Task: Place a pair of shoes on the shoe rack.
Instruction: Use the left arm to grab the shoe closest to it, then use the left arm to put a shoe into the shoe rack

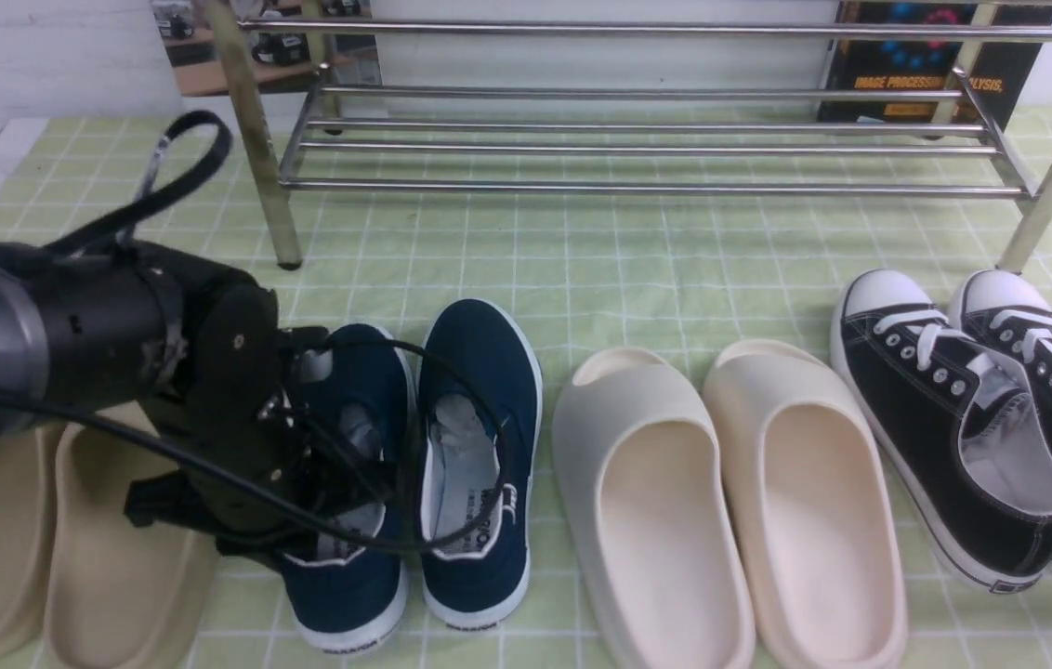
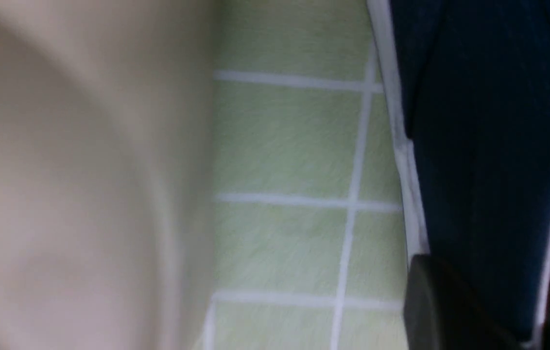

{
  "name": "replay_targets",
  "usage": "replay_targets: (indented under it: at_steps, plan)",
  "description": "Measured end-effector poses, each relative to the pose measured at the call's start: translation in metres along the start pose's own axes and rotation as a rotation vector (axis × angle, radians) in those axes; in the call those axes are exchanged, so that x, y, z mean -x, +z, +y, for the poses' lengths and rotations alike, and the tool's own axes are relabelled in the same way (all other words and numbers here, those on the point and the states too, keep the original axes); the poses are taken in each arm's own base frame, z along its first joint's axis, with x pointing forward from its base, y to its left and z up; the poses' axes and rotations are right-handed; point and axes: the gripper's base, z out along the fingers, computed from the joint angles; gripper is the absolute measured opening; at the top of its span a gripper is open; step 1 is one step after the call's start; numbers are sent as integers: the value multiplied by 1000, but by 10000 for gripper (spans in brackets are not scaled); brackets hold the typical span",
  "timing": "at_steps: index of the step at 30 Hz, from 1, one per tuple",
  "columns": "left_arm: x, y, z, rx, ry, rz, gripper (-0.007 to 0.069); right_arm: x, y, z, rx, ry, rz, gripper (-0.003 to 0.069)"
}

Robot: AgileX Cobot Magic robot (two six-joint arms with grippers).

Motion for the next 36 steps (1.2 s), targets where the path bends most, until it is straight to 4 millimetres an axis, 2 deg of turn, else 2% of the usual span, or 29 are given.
replay_targets:
  at_steps: [1, 2, 3, 5, 7, 9, 11, 12, 18, 19, 20, 23, 24, 26, 31, 36]
  plan:
    - [1, -13, -1, -8, 2, -7, 7, 0, 0, 0, 0, 0, 0, 246]
    - [0, -13, 0, -5, 2, -1, 8, 0, 0, 0, 0, 0, 0, 246]
    - [4, -38, -2, -24, 20, -40, 9, 0, 0, 0, 0, 0, 0, 246]
    - [9, -55, -4, -34, 42, -74, 9, 0, 0, 0, 0, 0, 0, 246]
    - [23, -87, -11, -74, 84, -167, 9, 0, 0, 0, 0, 0, 0, 246]
    - [35, -101, -16, -90, 105, -198, 9, 0, 0, 0, 0, 0, 0, 246]
    - [48, -106, -20, -99, 113, -196, 9, 0, 0, 0, 0, 0, 0, 246]
    - [62, -102, -22, -101, 108, -177, 9, 0, 0, 0, 0, 0, 0, 246]
    - [118, -66, -21, -126, 44, -100, 9, 0, 0, 0, 0, 6, 0, 246]
    - [120, -65, -21, -127, 41, -100, 9, 0, 0, 0, 0, 6, 0, 246]
    - [133, -55, -21, -131, 26, -97, 9, 0, 0, 0, 0, 8, 0, 246]
    - [151, -50, -22, -135, 19, -121, 9, 0, 0, 0, 0, 8, 0, 246]
    - [165, -45, -26, -137, 22, -142, 9, 0, 0, 0, 0, 10, 0, 246]
    - [173, -43, -29, -141, 23, -154, 9, 0, 0, 0, 0, 11, 0, 246]
    - [210, -26, -40, -149, 16, -225, 9, 0, 0, 0, 0, 12, 0, 246]
    - [231, -16, -41, -109, -3, -284, 9, 0, 0, 0, 0, 12, 0, 246]
